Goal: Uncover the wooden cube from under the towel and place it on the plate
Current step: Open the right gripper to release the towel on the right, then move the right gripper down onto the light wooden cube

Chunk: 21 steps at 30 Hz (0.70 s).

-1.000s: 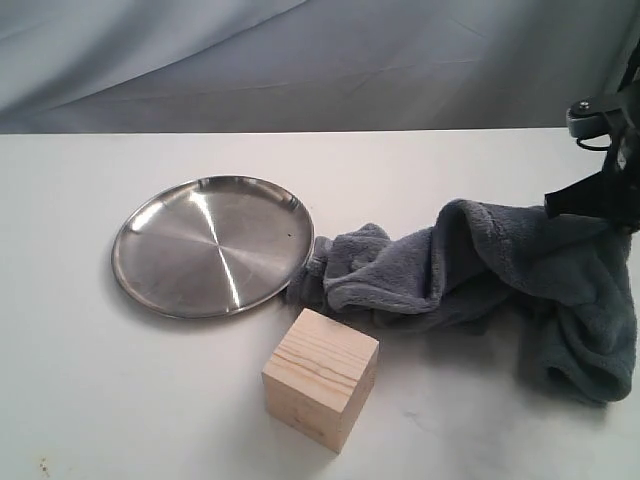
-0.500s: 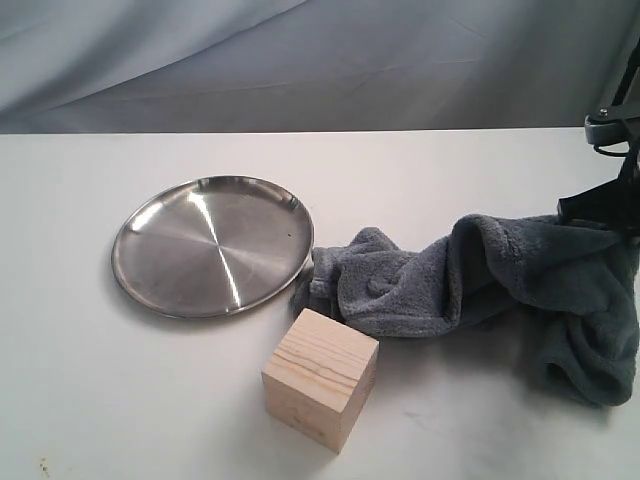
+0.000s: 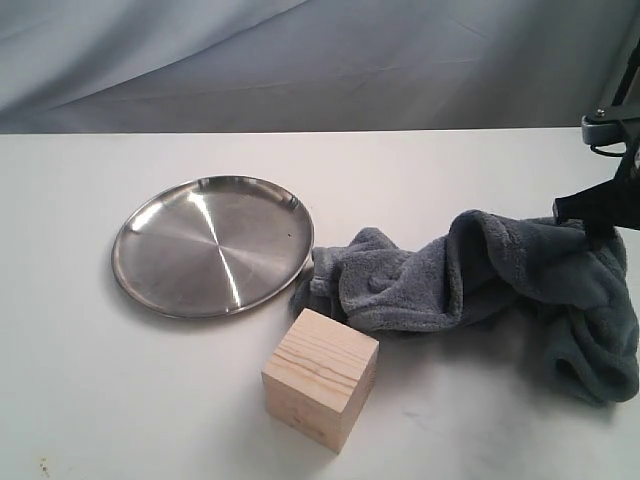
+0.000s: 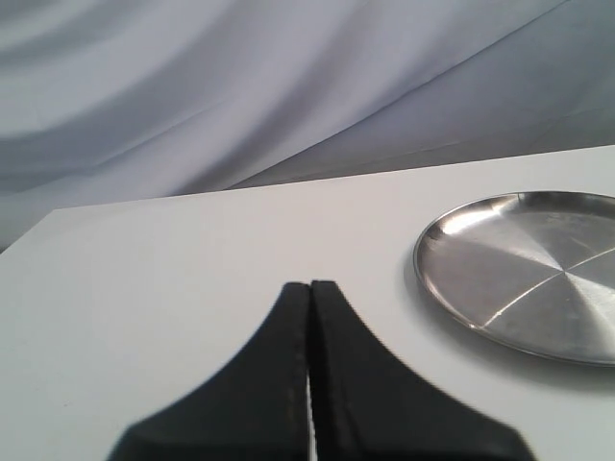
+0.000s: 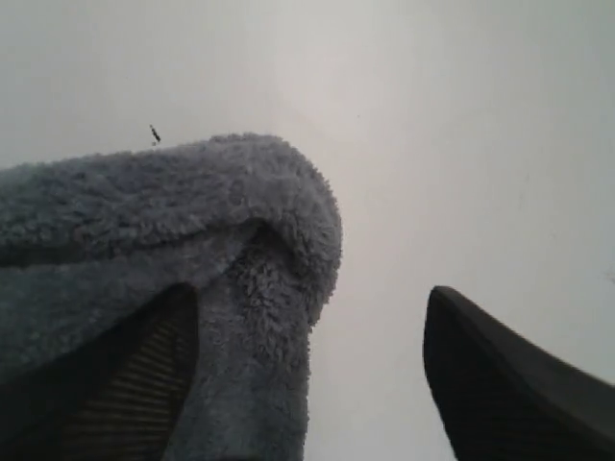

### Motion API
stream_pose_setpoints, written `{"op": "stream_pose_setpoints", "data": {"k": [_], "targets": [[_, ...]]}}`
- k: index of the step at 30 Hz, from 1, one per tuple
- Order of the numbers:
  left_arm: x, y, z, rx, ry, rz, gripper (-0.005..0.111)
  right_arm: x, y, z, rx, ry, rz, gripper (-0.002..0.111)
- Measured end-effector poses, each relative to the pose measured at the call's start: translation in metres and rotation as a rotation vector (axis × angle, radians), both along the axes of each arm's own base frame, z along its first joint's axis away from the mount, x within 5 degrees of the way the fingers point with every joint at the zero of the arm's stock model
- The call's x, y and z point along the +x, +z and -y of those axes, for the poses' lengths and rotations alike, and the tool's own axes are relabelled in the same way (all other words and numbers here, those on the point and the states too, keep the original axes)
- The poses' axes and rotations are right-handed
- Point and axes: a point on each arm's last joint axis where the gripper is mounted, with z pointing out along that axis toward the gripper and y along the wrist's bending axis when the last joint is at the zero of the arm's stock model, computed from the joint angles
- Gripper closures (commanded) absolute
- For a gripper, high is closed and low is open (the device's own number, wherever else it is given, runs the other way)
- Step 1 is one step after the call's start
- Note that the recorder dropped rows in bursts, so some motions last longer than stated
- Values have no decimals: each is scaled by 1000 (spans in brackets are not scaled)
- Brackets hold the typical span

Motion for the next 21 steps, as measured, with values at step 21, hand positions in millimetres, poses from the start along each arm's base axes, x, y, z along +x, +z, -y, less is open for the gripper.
{"op": "stream_pose_setpoints", "data": {"k": [21], "targets": [[0,0,0,0,0,0,107,-29,81,-60,431,573,227,75]]}}
